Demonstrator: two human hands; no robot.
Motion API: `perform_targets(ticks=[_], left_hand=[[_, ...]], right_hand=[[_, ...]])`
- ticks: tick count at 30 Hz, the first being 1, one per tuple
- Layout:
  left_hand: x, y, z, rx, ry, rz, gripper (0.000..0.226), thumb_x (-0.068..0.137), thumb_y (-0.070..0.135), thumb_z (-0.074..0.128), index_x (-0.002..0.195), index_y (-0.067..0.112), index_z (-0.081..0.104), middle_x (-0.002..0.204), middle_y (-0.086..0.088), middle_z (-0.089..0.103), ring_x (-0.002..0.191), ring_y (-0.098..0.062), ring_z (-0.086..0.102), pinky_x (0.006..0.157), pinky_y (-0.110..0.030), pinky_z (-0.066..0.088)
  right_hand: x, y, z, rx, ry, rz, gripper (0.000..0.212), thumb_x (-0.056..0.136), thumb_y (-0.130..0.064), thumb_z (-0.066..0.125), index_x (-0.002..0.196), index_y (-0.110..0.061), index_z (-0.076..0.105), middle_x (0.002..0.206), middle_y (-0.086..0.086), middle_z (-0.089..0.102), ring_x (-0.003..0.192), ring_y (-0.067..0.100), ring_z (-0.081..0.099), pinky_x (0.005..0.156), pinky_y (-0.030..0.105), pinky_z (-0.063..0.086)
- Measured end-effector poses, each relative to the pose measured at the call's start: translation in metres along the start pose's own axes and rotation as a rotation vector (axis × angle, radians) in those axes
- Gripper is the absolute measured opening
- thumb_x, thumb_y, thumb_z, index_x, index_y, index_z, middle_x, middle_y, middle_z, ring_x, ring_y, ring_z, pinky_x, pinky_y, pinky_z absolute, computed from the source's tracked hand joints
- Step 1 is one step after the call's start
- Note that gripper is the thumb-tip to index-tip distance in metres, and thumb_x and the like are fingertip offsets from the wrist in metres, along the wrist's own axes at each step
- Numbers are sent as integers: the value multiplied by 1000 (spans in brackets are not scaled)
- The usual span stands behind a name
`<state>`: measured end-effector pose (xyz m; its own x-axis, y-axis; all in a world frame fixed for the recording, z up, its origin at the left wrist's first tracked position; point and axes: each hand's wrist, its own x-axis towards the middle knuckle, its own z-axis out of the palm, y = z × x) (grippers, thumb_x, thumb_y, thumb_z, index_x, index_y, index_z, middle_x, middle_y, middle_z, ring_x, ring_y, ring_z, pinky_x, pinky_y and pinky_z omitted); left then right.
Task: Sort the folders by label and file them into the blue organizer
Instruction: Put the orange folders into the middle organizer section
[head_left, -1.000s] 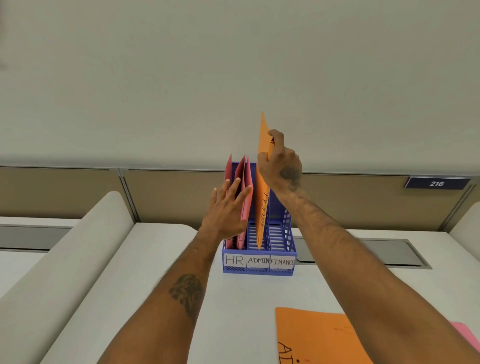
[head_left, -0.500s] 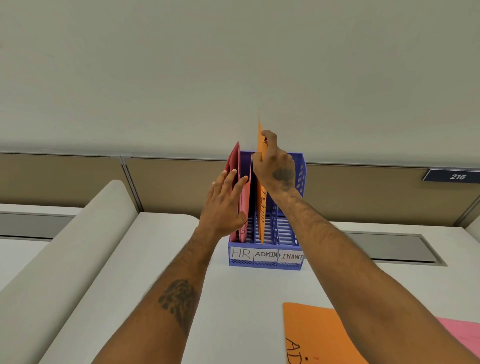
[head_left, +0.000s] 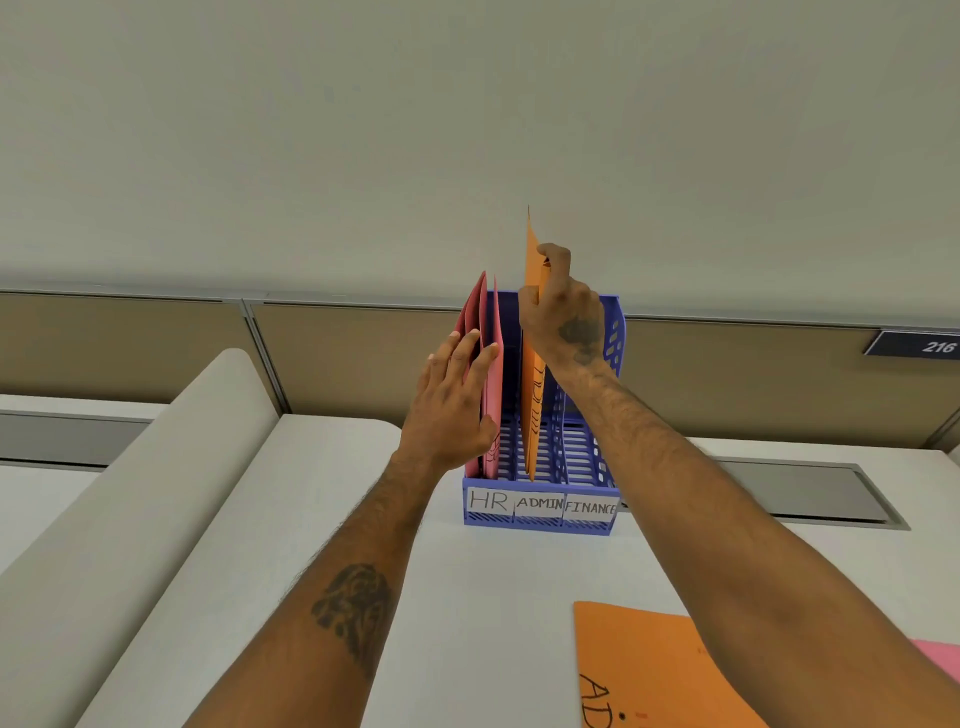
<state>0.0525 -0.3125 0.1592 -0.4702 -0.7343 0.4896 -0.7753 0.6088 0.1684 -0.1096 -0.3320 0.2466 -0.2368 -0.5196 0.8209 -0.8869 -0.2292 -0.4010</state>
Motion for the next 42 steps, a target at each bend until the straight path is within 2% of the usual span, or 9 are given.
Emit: perform_targets(ticks=[7, 13, 20, 22, 25, 28, 34, 39, 42], left_hand=[[-2, 0, -2, -9, 13, 8, 90, 82, 34, 67, 156, 22, 17, 164, -9, 14, 153, -27, 3, 122, -53, 16], [-2, 1, -3, 0, 15, 5, 89, 80, 32, 67, 156, 20, 21, 164, -8, 15, 153, -27, 4, 121, -54, 19], [-2, 1, -3, 0, 11, 4, 89, 78, 29, 67, 155, 21, 22, 164, -8, 14, 153, -27, 4, 121, -54, 19], [-2, 0, -2, -7, 7, 1, 90, 78, 28, 67, 156, 21, 21, 165, -8, 13, 153, -27, 2, 121, -54, 18], [-1, -1, -2, -5, -17, 2, 91, 81, 30, 65, 157, 23, 15, 166, -8, 2, 153, -26, -6, 122, -53, 11], [-4, -3, -5, 15, -34, -7, 96, 85, 35, 65, 158, 22, 5, 166, -8, -7, 152, -26, -12, 122, -54, 7], [-31, -3, -11, 8, -38, -54, 99, 87, 41, 61, 158, 19, -4, 166, -8, -9, 152, -26, -12, 122, -55, 8], [-65, -1, -13, -6, -102, -84, 102, 79, 70, 34, 158, 19, -4, 165, -8, -13, 150, -22, -21, 120, -49, -2], [-87, 4, -8, 24, -148, -88, 106, 83, 55, 60, 158, 20, -6, 165, -8, -15, 150, -23, -20, 123, -53, 2]], right_hand=[[-31, 2, 8, 5, -9, 35, 35, 87, -10, 59, 121, -1, 54, 64, 8, 64, 45, 14, 47, 42, 25, 46], [-62, 11, 14, -27, -180, 86, 34, 94, -12, 50, 127, -4, 49, 69, 7, 64, 48, 18, 55, 47, 35, 55], [-87, 21, 14, -87, -346, 127, 37, 99, -19, 41, 135, -12, 41, 68, -2, 57, 52, 19, 57, 51, 40, 56], [-88, 22, 14, -79, -351, 117, 40, 100, -28, 41, 137, -16, 38, 79, 2, 65, 59, 21, 63, 54, 38, 57], [-89, 23, 10, -67, -384, 127, 54, 99, -50, 37, 144, -22, 28, 109, 8, 68, 82, 26, 70, 64, 40, 59], [-91, 25, 3, -80, -422, 163, 66, 95, -61, 38, 148, -26, 18, 118, 9, 65, 93, 29, 69, 72, 46, 59], [-98, 21, -25, -84, -459, 171, 72, 94, -61, 40, 151, -25, 15, 128, 10, 62, 105, 30, 65, 80, 48, 54], [-106, 22, -59, -94, -492, 190, 73, 95, -58, 42, 153, -24, 14, 142, 12, 51, 116, 30, 59, 87, 45, 52], [-120, 29, -83, -110, -497, 195, 73, 95, -60, 40, 153, -24, 15, 147, 10, 45, 123, 29, 55, 90, 44, 50]])
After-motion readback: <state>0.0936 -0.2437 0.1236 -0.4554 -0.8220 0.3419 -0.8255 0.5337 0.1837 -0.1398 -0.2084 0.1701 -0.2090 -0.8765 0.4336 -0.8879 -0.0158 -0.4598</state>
